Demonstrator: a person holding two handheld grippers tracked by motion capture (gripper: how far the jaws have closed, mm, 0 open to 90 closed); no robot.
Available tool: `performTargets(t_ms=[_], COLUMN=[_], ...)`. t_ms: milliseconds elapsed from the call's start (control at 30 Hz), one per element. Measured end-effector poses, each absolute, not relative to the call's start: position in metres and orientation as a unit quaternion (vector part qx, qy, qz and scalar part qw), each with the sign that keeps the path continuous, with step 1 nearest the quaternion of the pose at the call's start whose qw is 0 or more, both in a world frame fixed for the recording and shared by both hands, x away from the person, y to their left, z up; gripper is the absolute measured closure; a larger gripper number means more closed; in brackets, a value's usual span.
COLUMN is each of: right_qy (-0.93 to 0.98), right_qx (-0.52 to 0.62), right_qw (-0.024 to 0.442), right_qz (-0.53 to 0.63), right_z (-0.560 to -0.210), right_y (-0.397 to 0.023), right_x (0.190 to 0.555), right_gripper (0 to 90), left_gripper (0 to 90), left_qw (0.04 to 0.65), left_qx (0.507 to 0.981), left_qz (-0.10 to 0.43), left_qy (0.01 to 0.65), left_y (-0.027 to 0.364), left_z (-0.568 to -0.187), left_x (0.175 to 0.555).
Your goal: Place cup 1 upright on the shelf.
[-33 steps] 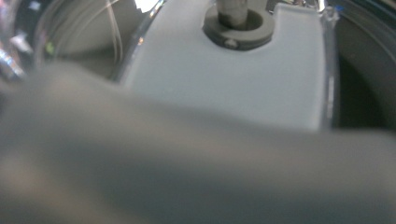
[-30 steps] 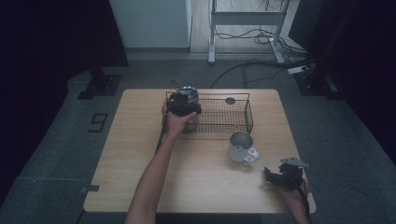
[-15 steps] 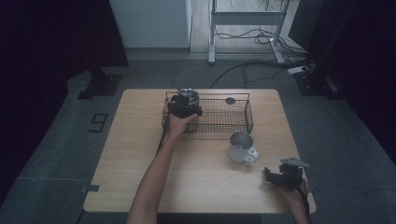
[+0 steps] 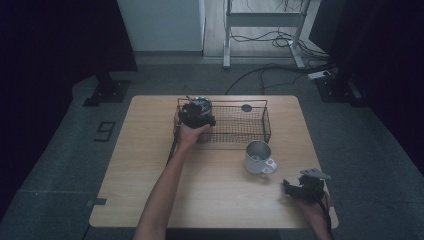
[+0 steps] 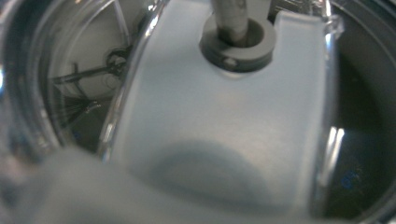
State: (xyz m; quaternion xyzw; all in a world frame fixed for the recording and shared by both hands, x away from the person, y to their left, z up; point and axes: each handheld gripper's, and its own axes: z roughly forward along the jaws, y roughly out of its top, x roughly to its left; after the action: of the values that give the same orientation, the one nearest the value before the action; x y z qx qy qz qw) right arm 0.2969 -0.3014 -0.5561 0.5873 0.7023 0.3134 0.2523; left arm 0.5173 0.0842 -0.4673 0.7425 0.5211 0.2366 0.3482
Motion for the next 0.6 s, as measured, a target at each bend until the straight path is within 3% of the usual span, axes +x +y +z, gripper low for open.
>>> performTargets(t_ms=[200, 600], right_qy=[0.703, 0.702], right_qx=[0.587, 0.587], right_qw=[0.252, 0.252], right_qz=[0.313, 0.313], right_z=[-0.556, -0.556], right_y=[-0.301, -0.301], right_x=[0.297, 0.297], right_gripper=[10.9, 10.9], left_gripper=[0.0, 0.0], left_qw=[0.366, 0.374], left_qx=[0.737, 0.735], left_qz=[0.255, 0.242], left_qy=[0.508, 0.512], left_y=[0.083, 0.091], left_z=[-0.456, -0.455], left_x=[0.511, 0.499])
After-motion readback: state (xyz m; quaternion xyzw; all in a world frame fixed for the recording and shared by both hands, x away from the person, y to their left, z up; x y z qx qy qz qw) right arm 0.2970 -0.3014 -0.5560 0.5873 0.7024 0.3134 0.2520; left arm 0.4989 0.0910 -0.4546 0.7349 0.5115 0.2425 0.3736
